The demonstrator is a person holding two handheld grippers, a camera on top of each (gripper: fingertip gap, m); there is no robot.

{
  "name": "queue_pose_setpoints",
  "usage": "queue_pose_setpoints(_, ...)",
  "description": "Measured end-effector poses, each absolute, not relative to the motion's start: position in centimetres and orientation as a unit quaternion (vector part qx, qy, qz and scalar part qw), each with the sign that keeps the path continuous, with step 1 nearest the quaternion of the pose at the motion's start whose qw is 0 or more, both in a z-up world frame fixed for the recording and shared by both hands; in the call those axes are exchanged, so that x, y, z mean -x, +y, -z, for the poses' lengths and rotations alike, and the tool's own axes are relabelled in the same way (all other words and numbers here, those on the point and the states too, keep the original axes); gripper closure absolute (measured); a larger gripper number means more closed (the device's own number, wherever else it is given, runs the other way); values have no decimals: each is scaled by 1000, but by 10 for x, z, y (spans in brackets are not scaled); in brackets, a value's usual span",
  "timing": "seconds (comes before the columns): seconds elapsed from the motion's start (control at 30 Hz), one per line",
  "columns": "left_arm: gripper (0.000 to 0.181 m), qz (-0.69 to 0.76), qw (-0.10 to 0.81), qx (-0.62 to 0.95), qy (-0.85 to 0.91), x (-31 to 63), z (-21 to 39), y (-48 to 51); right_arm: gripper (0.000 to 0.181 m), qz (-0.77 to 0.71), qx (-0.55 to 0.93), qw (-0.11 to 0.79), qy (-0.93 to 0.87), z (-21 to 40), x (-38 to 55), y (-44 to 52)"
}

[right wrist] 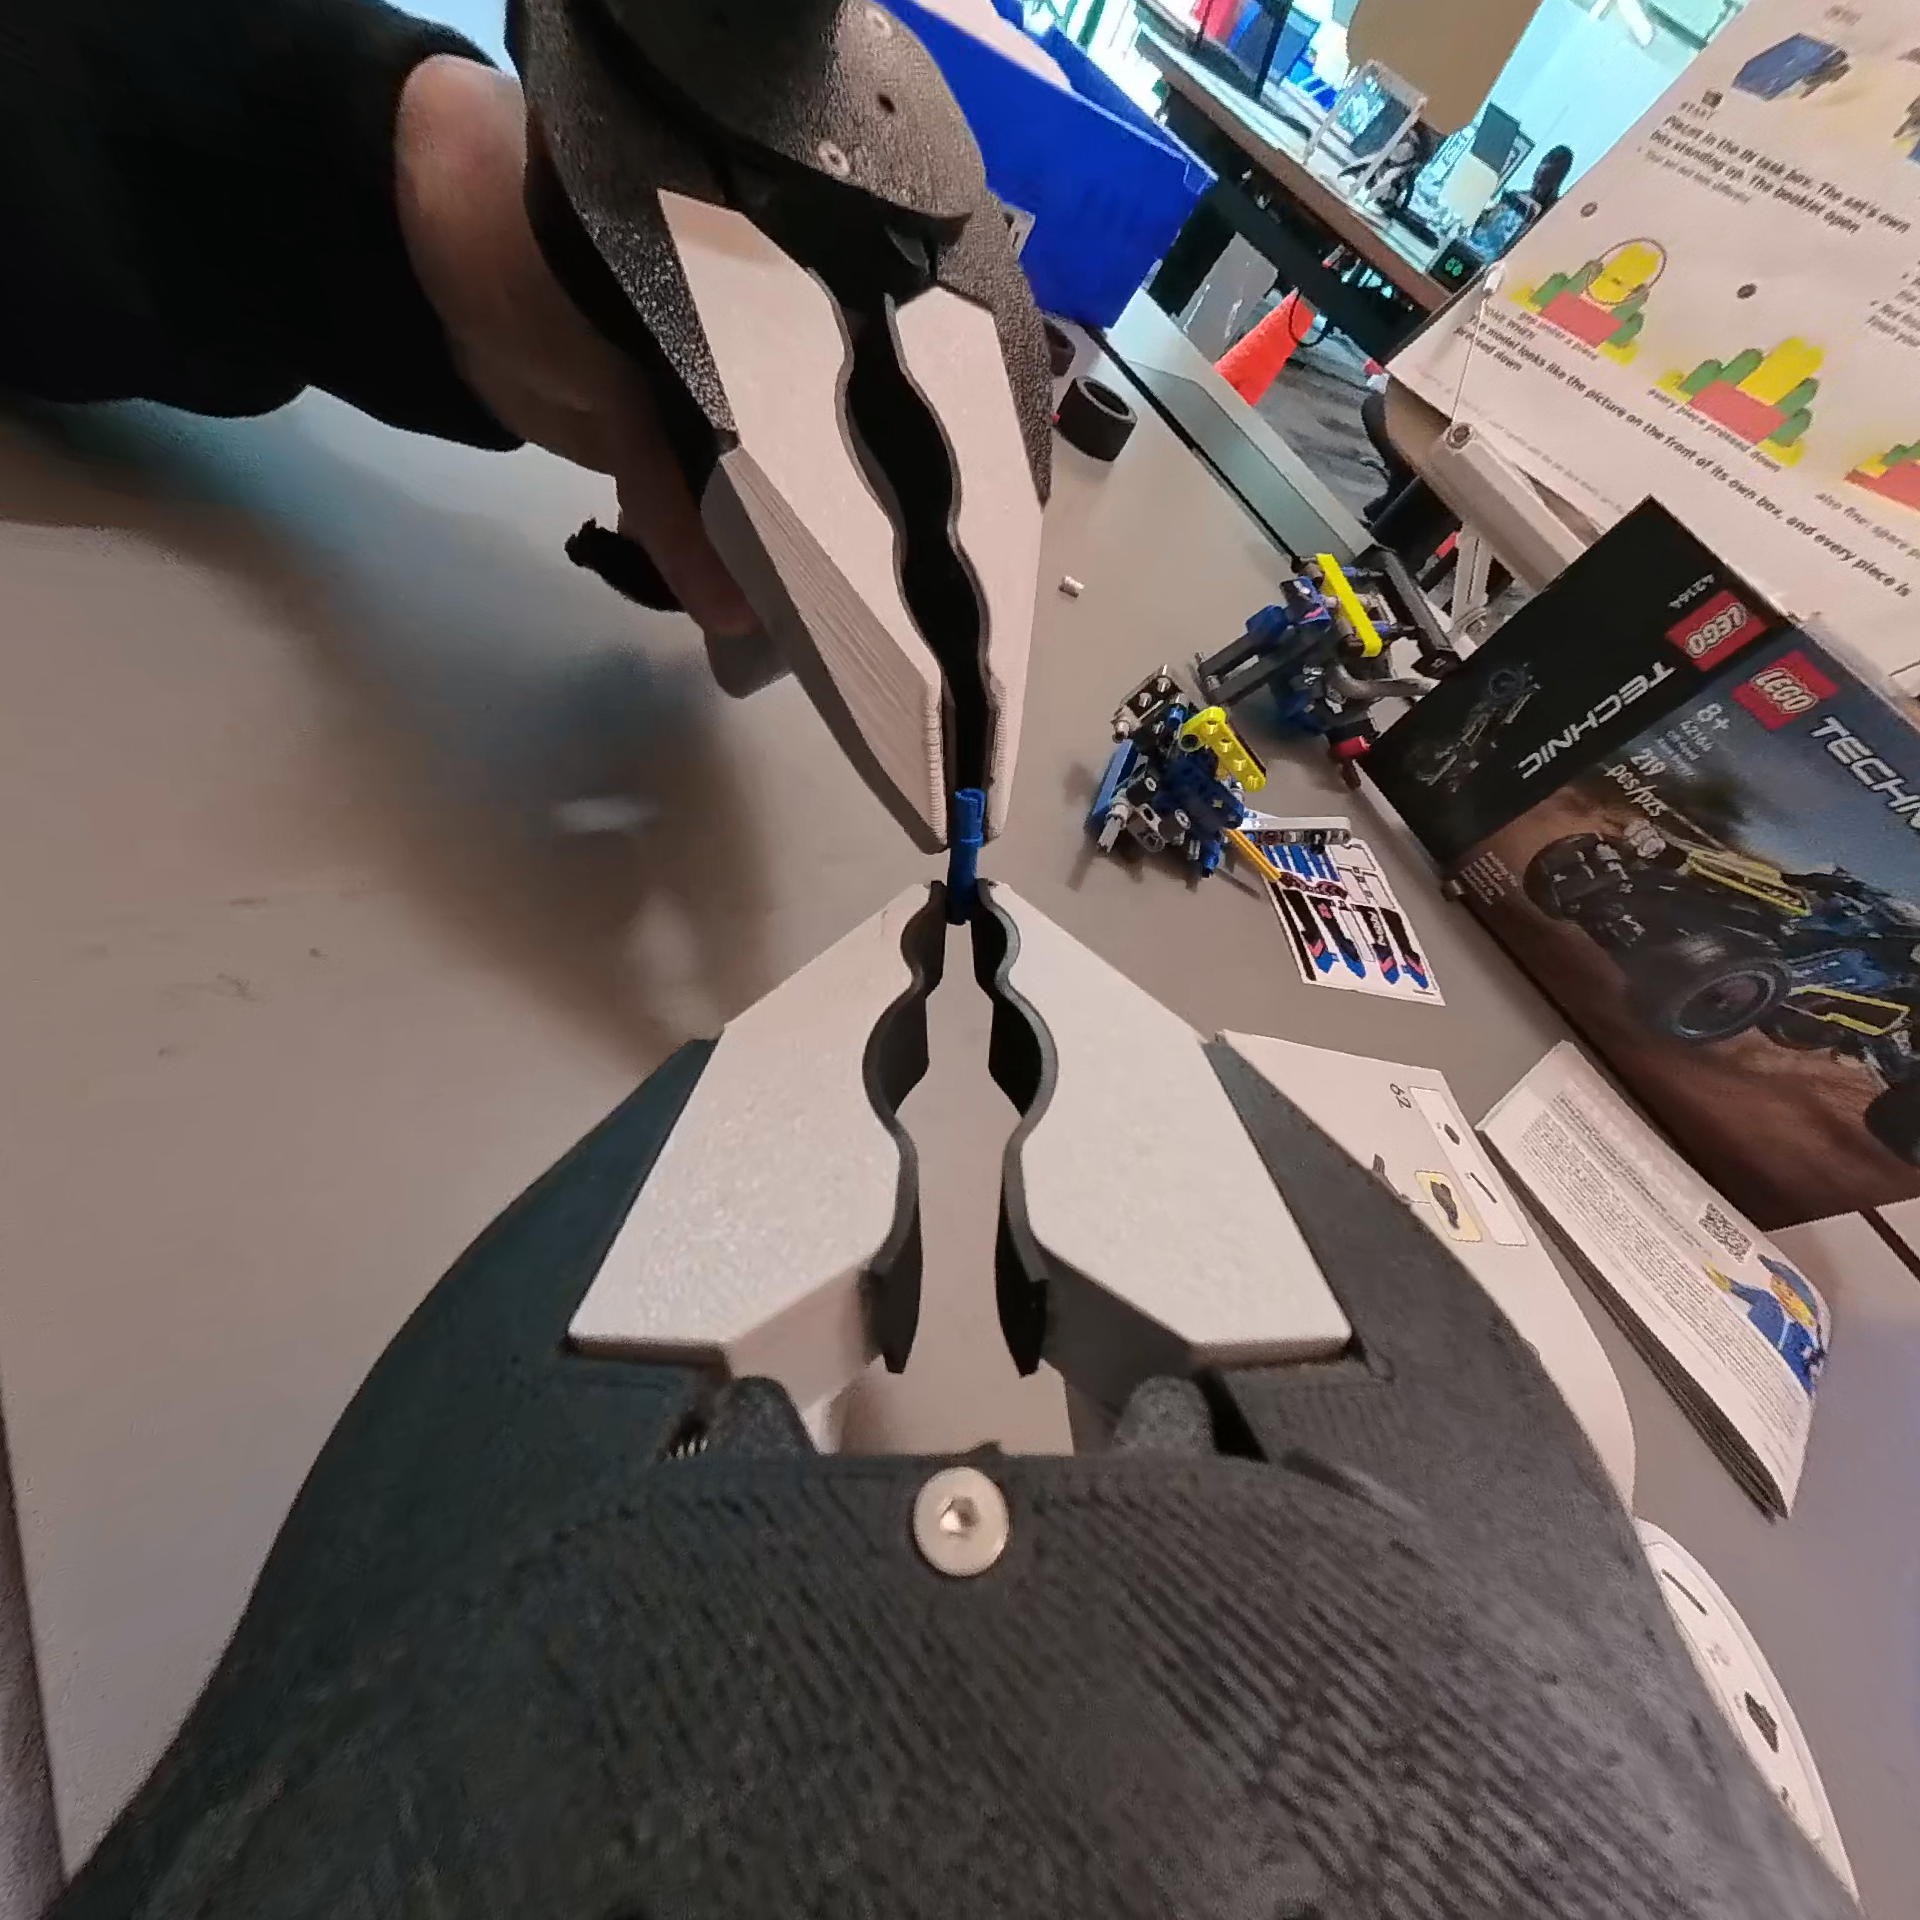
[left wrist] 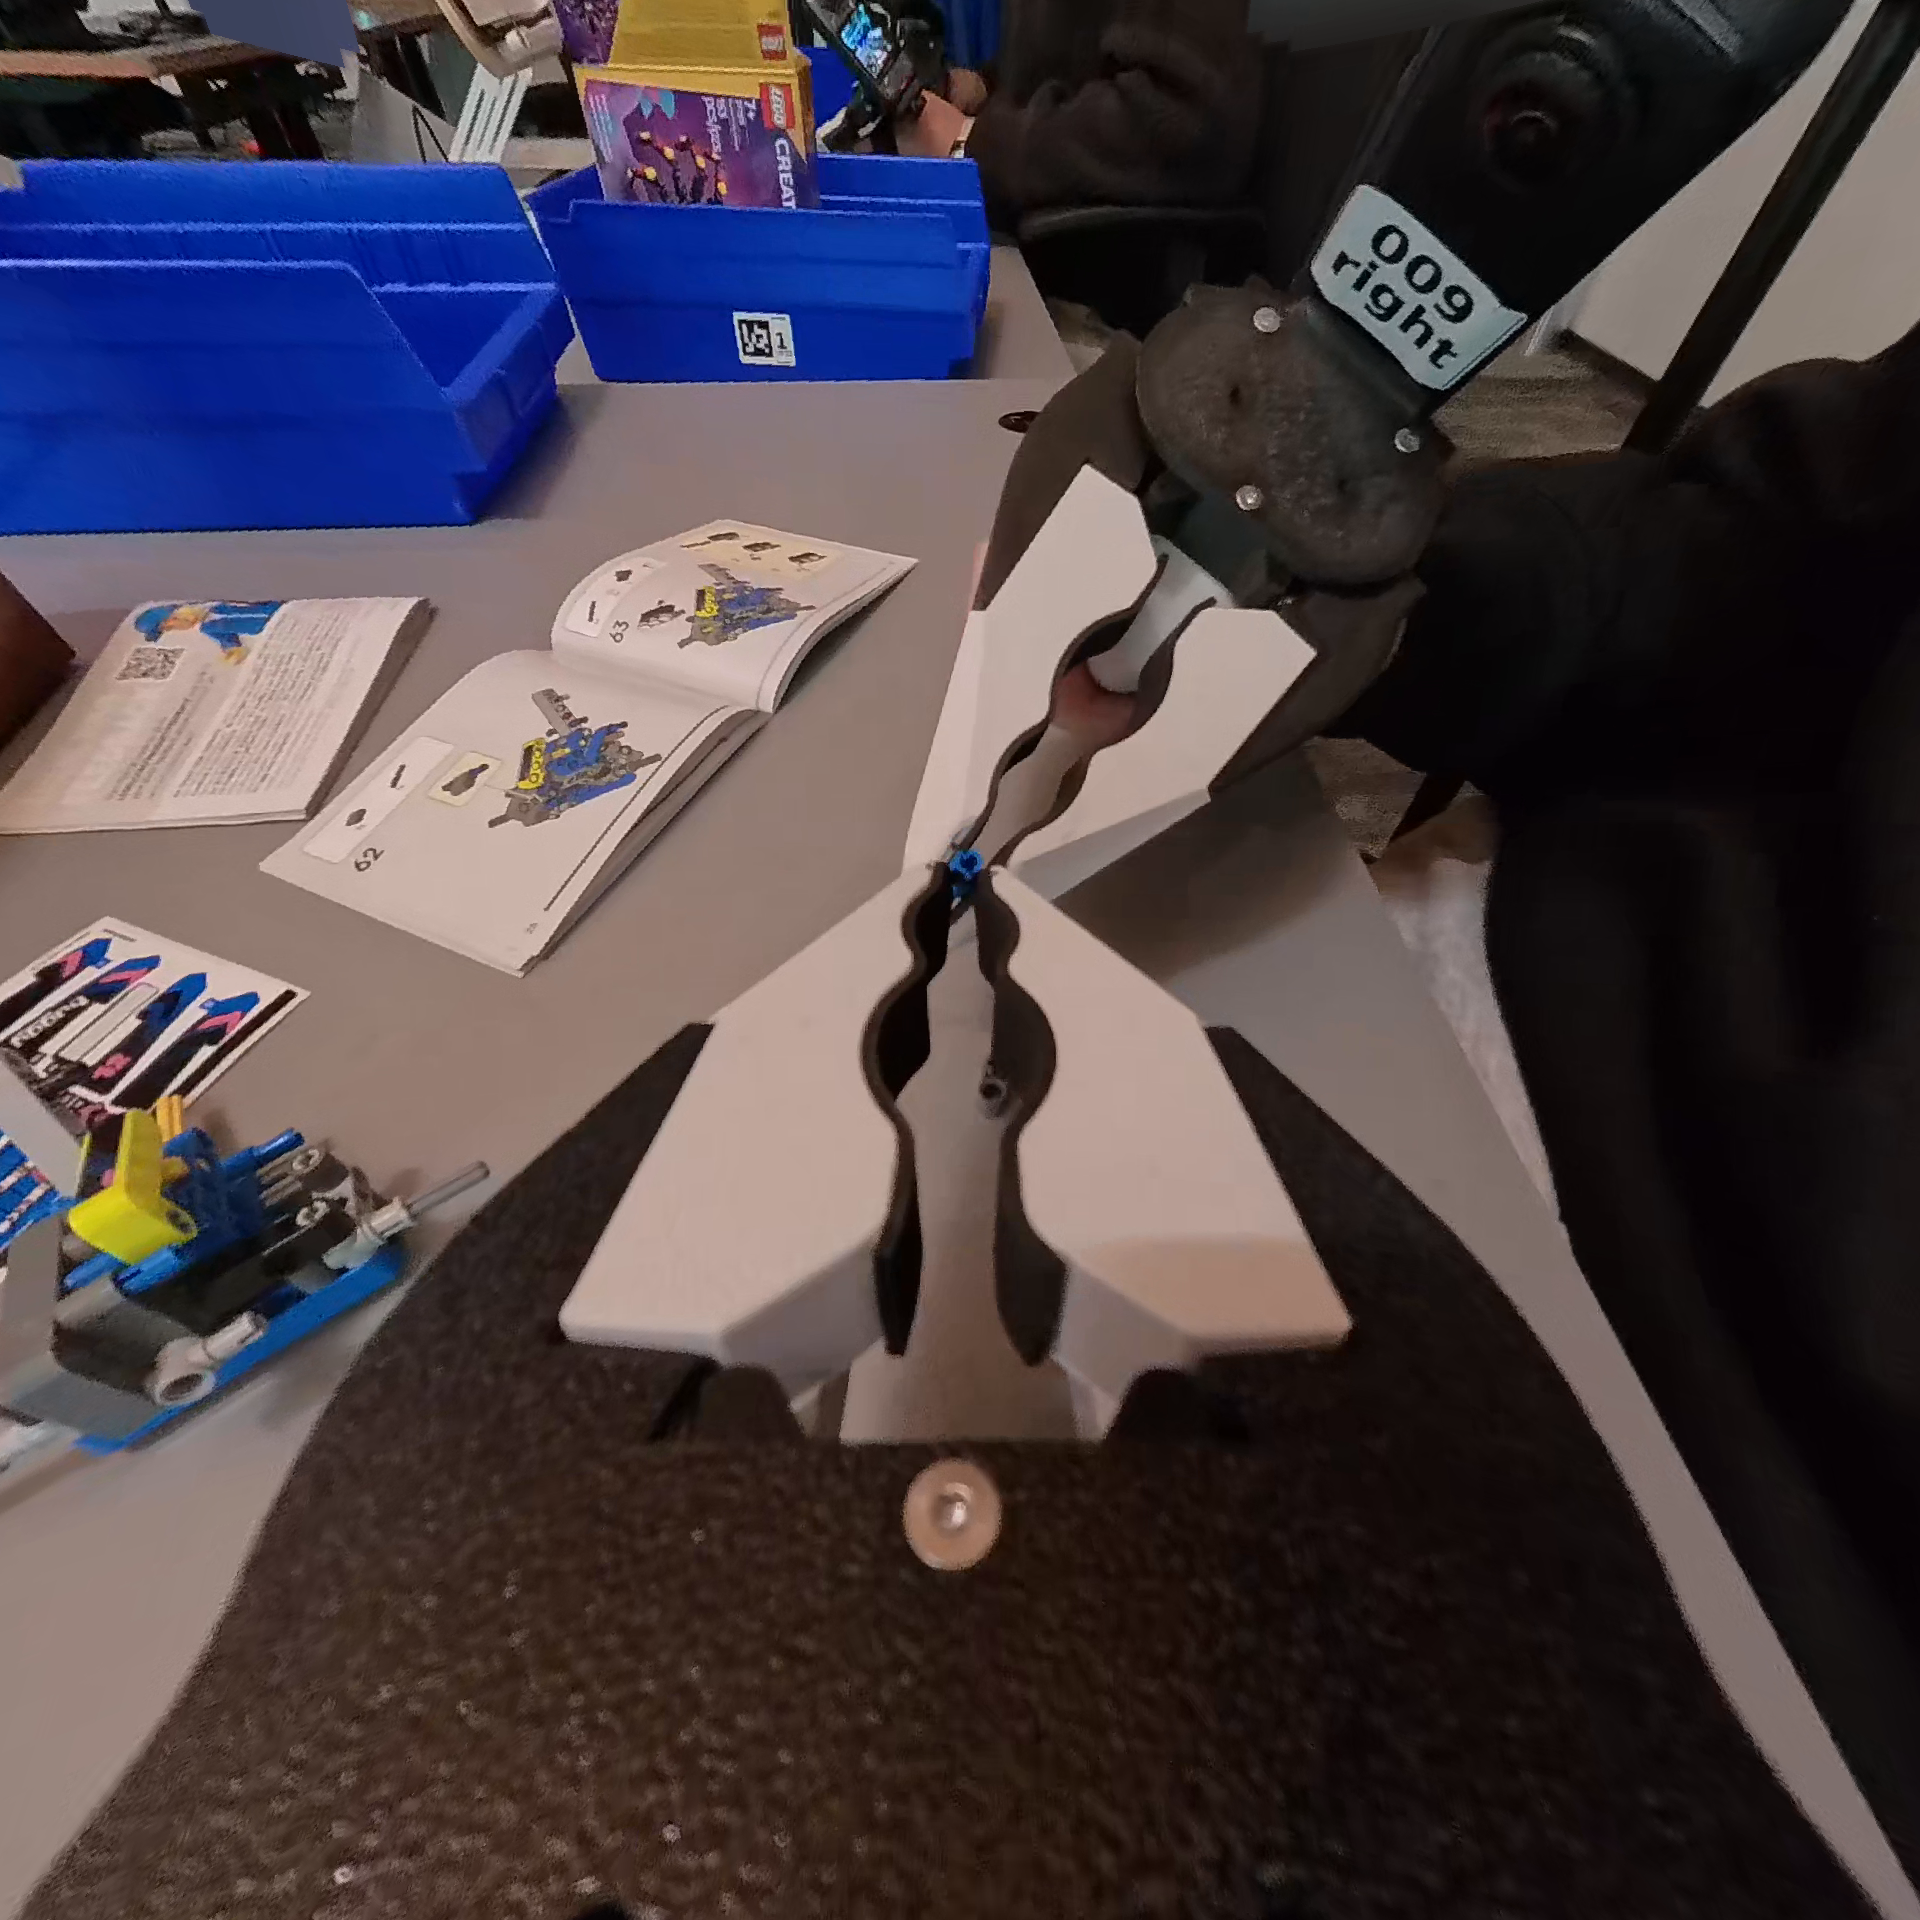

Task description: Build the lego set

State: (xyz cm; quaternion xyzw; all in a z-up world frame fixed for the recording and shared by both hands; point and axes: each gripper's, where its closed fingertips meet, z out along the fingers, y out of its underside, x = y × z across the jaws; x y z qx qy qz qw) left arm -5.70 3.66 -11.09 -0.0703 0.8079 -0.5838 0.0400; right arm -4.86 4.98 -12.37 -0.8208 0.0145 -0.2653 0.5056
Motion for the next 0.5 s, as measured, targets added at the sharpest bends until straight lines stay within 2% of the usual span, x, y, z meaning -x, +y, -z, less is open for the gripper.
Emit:
queue_pose_setpoints(0.03,180,583,35,71,809,57,113,37,178,264,822,504,14,125,47,50)
queue_pose_setpoints(0.5,177,557,55,32,828,53,124,35,178,196,846,496,31,144,45,52)
